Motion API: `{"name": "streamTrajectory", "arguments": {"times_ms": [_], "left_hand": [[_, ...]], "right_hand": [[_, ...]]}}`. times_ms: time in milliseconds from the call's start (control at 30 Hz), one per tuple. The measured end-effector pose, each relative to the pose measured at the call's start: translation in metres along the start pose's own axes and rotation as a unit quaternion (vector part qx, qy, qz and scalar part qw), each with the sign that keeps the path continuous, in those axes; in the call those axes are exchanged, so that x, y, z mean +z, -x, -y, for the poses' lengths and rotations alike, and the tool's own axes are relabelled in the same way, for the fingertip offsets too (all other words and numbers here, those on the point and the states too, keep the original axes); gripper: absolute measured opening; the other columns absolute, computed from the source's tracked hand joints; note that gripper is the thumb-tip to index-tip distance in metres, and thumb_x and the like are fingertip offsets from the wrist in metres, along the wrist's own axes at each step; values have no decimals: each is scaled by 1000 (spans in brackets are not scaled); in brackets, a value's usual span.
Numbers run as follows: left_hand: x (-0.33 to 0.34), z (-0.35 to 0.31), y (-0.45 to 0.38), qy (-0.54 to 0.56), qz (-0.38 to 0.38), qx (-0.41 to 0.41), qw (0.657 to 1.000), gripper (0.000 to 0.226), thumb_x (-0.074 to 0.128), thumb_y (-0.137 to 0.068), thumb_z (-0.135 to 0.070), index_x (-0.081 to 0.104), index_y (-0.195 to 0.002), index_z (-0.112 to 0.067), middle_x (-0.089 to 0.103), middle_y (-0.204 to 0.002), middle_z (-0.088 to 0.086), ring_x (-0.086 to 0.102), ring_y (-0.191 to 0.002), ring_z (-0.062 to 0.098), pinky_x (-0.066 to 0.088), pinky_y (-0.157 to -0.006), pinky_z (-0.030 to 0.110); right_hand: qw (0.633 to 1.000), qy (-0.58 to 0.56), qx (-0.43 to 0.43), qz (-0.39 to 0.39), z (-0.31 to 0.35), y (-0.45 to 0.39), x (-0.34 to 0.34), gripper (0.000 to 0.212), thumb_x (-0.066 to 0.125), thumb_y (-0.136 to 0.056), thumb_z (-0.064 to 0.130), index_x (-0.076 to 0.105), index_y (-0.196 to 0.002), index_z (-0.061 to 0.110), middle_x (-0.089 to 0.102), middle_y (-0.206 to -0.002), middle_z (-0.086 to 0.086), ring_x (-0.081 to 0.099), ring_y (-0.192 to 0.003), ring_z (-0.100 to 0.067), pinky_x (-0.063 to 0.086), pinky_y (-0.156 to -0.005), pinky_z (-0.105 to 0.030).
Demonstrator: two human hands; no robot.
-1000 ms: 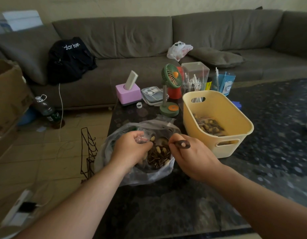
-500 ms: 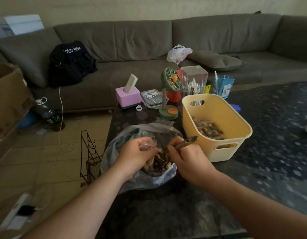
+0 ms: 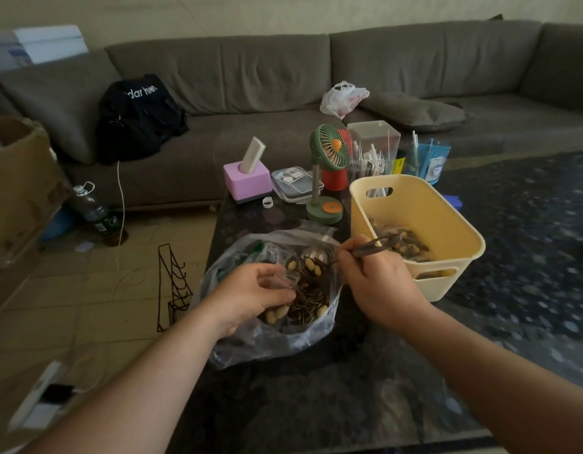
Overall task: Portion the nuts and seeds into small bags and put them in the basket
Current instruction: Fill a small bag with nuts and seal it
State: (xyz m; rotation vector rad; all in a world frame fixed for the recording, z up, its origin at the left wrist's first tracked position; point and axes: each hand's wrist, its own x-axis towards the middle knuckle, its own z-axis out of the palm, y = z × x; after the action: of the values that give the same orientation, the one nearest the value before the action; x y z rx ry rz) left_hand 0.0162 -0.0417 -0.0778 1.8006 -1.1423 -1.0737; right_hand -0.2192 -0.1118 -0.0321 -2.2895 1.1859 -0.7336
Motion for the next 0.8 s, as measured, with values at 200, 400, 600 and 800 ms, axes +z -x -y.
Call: {"name": "streamTrajectory", "arguments": {"times_ms": [200,400,600,800], "left_hand": [[13,-7,3,28,-87,49,995,53,89,-84,-9,70,-130,-26,81,-102,-10,78,-87,5,63,-72,23],[26,-4,1,29,-121,63,990,61,92,-80,-22,68,-134,-34,77,-117,-14,71,-111,1,59,-101,34],[30,-5,1,56,-124,75,988,37,88,-82,-20,76,-112,-38,81,-106,-17,74,-106,3,60,-101,42],[29,-5,2,81,-116,63,988,27,85,-86,-15,79,-107,-31,81,-103,-15,75,-100,1,61,-96,39]], "right_hand": [[999,-45,-1,-31,12,-2,-12,19,46,-109,34,61,-103,25,70,-84,5,68,-83,-15,56,-82,-45],[992,8,-113,-62,25,-2,-22,18,46,-108,30,59,-106,19,67,-81,4,65,-73,-16,55,-69,-44],[976,62,-204,-35,30,8,-18,21,48,-105,33,61,-115,18,60,-91,8,60,-72,-18,50,-59,-37],[969,99,-226,19,28,9,-11,20,50,-108,28,62,-122,20,65,-102,1,58,-76,-15,40,-59,-25]]}}
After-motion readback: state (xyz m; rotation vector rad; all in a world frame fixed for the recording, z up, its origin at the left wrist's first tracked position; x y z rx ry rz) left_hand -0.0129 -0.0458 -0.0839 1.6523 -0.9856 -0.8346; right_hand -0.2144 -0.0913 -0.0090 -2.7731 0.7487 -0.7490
